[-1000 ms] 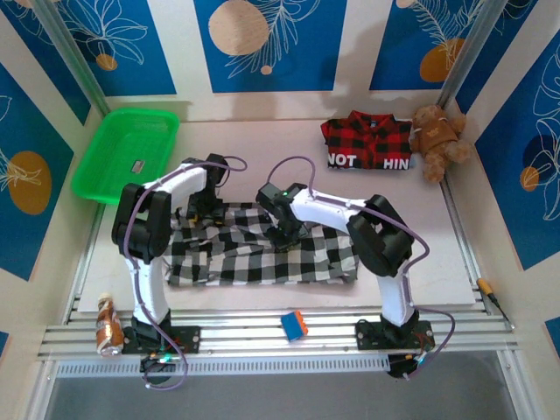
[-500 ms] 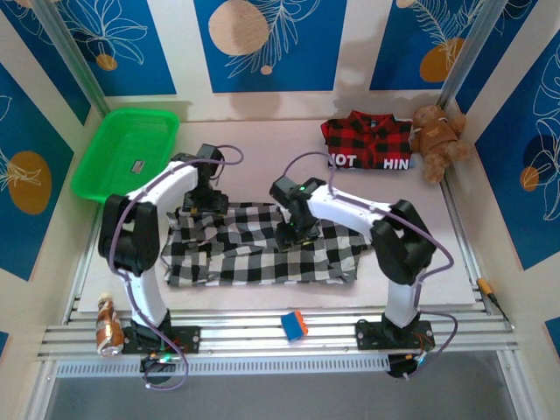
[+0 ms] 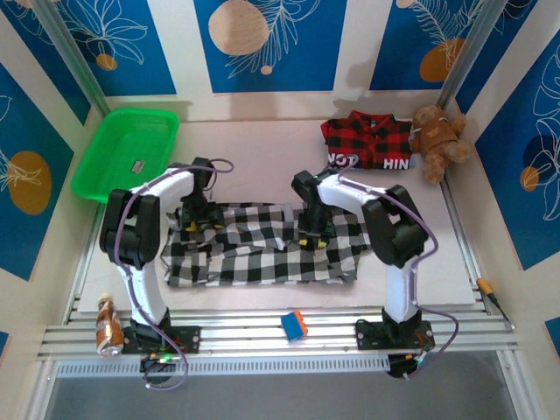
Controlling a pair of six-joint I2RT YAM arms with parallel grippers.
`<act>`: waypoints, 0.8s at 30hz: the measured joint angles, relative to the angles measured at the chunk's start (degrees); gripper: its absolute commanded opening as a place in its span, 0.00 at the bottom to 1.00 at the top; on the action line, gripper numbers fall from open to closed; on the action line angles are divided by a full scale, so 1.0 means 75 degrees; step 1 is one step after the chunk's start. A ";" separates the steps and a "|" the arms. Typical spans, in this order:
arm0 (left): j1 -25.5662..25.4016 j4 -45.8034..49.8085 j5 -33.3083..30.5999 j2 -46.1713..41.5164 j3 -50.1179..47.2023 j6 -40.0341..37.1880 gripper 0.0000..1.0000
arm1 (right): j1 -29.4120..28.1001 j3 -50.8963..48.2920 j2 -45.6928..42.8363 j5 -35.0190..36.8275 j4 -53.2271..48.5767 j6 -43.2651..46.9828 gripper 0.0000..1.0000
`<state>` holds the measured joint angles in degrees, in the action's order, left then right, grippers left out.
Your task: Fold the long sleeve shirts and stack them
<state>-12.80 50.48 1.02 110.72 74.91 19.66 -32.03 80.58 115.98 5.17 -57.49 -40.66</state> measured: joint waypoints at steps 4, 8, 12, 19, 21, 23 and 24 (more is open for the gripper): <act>0.0388 -0.0050 0.0108 -0.0169 -0.0262 0.0119 0.70 | 0.0029 0.1096 0.0659 -0.0105 -0.0221 0.0000 0.42; 0.0731 -0.0050 0.0187 -0.0396 -0.0603 0.0154 0.70 | 0.0134 0.2465 0.1489 -0.0353 -0.0487 -0.0058 0.42; 0.1061 -0.0041 0.0335 -0.0592 -0.0874 0.0236 0.71 | 0.0289 0.4683 0.2771 -0.0746 -0.0796 -0.0227 0.42; 0.1256 -0.0058 0.0822 -0.0976 -0.1408 0.0595 0.71 | 0.0659 0.8378 0.4908 -0.1792 -0.0347 -0.0918 0.49; 0.1256 -0.0099 0.1075 -0.1166 -0.1673 0.0778 0.71 | 0.0807 0.8743 0.5222 -0.2203 0.0356 -0.1314 0.51; 0.1253 -0.0175 0.1370 -0.1367 -0.1944 0.0982 0.71 | 0.0962 0.8757 0.5391 -0.2649 0.1256 -0.1821 0.54; 0.1233 -0.0221 0.1562 -0.1457 -0.2066 0.1116 0.71 | 0.1037 0.8775 0.5476 -0.2830 0.1757 -0.2101 0.55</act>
<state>-3.55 48.82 12.73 99.79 59.42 28.03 -24.25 146.39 157.05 -16.05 -44.31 -56.42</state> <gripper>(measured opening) 0.708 0.529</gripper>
